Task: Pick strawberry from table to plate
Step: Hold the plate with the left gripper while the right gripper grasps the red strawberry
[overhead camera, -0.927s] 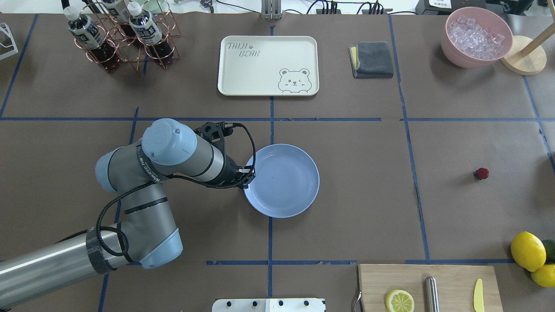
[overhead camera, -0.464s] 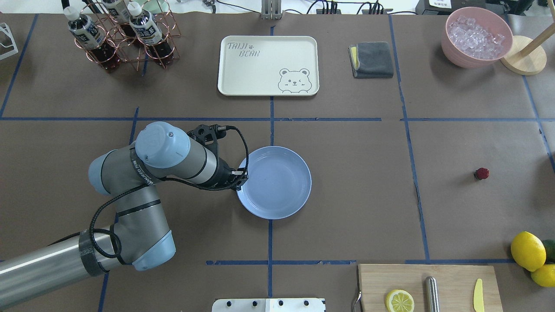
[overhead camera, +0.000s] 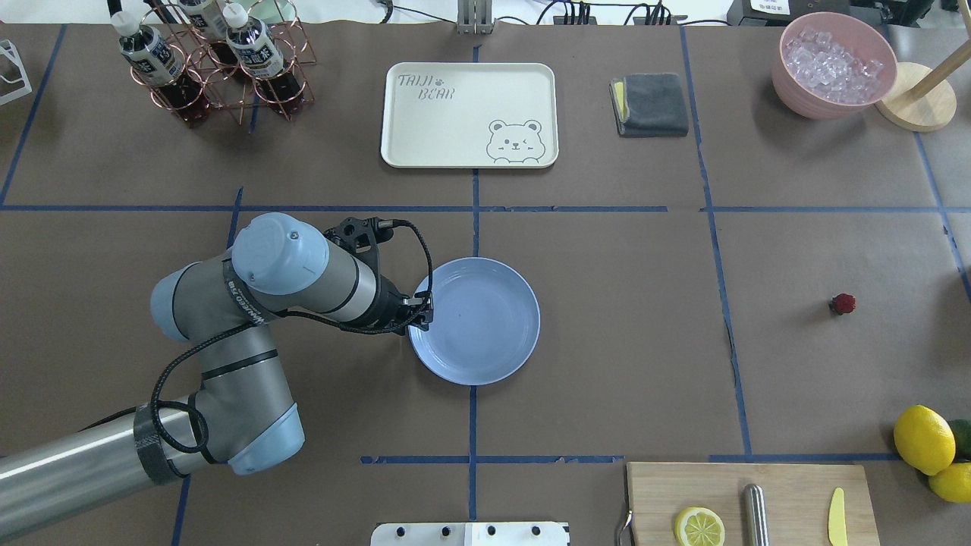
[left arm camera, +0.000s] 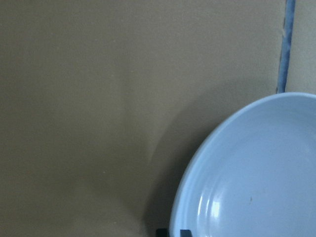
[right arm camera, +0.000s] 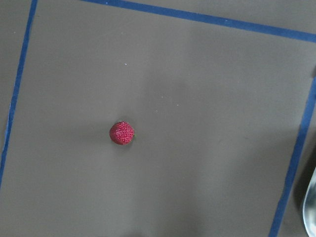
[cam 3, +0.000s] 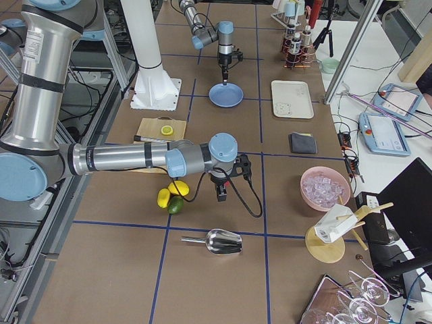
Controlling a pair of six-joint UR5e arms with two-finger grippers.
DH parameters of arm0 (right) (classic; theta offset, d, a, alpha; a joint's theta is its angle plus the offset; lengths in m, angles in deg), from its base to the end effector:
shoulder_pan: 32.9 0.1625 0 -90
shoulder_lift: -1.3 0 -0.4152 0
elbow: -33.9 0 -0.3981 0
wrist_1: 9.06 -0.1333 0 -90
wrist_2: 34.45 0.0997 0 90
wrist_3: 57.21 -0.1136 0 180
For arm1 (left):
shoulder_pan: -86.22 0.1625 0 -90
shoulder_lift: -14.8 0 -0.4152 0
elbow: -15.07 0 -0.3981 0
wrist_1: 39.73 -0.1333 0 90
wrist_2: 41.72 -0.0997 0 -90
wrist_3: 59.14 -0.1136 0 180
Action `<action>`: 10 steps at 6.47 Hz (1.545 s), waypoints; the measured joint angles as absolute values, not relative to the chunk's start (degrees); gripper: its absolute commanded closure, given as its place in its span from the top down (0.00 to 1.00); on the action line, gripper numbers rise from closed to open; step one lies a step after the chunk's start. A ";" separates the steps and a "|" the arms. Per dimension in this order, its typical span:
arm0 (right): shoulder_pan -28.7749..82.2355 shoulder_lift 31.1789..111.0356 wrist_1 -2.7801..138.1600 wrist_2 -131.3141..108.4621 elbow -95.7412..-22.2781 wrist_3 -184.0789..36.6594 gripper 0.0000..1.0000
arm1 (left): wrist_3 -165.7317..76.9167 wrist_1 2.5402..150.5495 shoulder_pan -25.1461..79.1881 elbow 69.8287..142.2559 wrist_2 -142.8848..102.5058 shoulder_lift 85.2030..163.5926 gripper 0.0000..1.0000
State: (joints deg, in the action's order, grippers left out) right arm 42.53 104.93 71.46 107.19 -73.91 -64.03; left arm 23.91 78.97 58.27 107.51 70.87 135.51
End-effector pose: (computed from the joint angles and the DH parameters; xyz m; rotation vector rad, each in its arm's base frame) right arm -0.0610 -0.4106 0.5820 0.0518 -0.9243 -0.2329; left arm 0.5630 -0.4002 0.2634 -0.0193 1.1206 -0.1146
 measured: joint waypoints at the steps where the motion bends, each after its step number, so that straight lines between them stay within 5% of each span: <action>1: 39.73 105.01 66.69 105.81 -72.56 -68.54 1.00 | 23.94 78.99 58.22 108.23 70.86 135.51 0.64; 4: 25.99 105.14 41.96 92.67 -65.20 -92.11 1.00 | 24.22 79.01 58.18 109.06 70.82 135.41 0.65; 8: 16.26 102.94 35.76 82.43 -63.58 -108.24 0.94 | 24.27 79.01 58.18 109.19 70.69 135.16 0.66; 9: 15.62 102.20 35.65 81.79 -62.44 -109.13 0.88 | 24.27 79.01 58.12 109.20 70.67 135.11 0.66; 10: 15.38 101.85 35.61 81.50 -61.77 -109.44 0.56 | 24.27 79.01 58.10 109.20 70.63 135.09 0.66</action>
State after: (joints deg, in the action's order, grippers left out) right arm 15.38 101.85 35.61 81.50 -61.77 -109.44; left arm 24.27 79.01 58.10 109.20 70.63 135.09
